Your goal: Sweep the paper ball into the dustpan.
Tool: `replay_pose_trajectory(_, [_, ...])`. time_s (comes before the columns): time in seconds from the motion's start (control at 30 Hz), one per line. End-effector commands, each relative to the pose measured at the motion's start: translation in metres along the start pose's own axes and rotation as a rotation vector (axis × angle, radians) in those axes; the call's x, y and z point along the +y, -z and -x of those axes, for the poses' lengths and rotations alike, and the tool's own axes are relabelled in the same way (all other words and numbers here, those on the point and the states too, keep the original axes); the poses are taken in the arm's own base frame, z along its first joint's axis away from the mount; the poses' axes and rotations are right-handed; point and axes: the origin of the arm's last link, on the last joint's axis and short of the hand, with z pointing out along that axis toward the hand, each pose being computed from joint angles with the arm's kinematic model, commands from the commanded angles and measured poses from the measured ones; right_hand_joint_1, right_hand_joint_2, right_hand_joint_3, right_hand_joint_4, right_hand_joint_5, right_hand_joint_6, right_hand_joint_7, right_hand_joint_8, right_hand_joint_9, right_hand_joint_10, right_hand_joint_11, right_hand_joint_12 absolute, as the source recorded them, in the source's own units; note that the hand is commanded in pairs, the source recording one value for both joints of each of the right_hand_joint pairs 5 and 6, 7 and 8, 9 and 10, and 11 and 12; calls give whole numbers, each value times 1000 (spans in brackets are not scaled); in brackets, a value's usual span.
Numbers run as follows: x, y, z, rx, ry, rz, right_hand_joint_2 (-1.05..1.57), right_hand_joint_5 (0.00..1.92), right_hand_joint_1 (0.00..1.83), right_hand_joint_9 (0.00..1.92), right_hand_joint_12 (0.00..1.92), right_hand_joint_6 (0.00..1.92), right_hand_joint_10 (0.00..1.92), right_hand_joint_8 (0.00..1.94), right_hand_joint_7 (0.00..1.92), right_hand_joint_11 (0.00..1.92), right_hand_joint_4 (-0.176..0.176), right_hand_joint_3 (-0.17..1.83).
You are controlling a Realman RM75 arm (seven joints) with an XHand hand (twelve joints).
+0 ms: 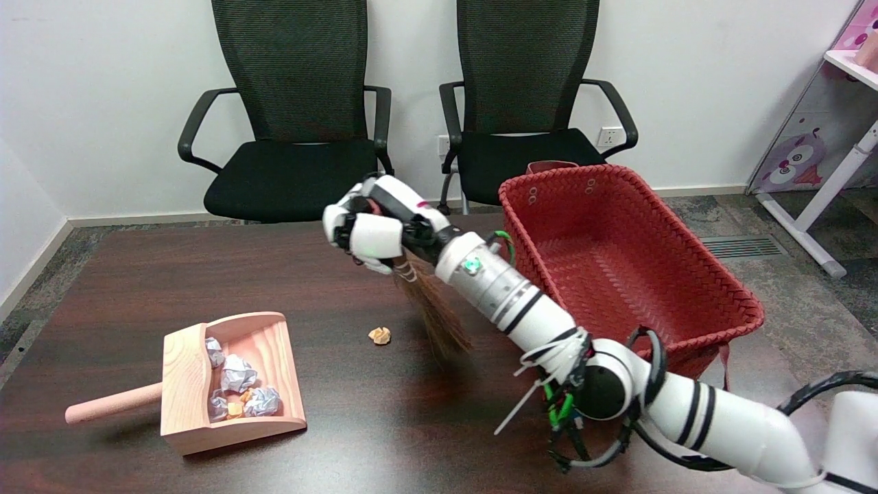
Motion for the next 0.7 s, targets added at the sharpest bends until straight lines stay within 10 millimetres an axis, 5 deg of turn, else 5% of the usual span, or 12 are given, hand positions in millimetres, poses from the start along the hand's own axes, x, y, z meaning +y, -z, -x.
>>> replay_pose_trajectory(0.03, [-9,-44,35,-50,309,18,1571,1920,695,1920,1920,1920,1920,1920,1920,1920,49,1519])
replay_pose_trajectory(0.7, [8,-51,59,-18,194,55,1557,1920,698,1920,1920,1920,1920,1920,1920,1920,45,1604])
